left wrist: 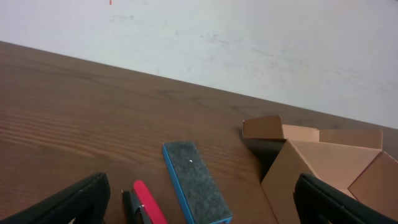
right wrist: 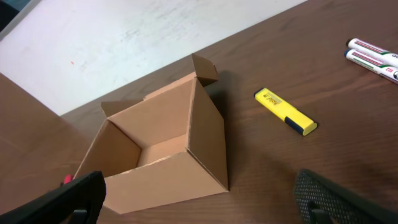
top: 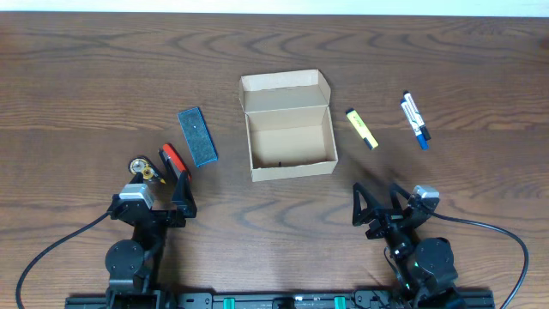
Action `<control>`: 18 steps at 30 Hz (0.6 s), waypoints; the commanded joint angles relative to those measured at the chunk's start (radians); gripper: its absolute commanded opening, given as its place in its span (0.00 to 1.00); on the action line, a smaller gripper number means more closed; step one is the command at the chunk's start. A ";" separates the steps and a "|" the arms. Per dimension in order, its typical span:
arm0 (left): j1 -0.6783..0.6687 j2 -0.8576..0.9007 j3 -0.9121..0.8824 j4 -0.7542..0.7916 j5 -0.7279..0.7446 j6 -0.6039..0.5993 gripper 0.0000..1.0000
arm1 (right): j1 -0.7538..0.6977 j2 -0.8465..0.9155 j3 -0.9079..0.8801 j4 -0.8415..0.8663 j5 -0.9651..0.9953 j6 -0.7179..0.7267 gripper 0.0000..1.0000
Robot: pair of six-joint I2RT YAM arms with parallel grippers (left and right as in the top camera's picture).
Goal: Pack container
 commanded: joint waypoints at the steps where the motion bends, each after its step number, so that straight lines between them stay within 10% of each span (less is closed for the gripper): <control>1: 0.002 0.003 -0.010 -0.049 0.080 -0.019 0.95 | -0.011 0.002 -0.004 -0.001 0.007 0.009 0.99; 18: 0.002 0.359 0.424 -0.299 0.184 0.058 0.95 | -0.011 0.002 -0.004 -0.001 0.007 0.009 0.99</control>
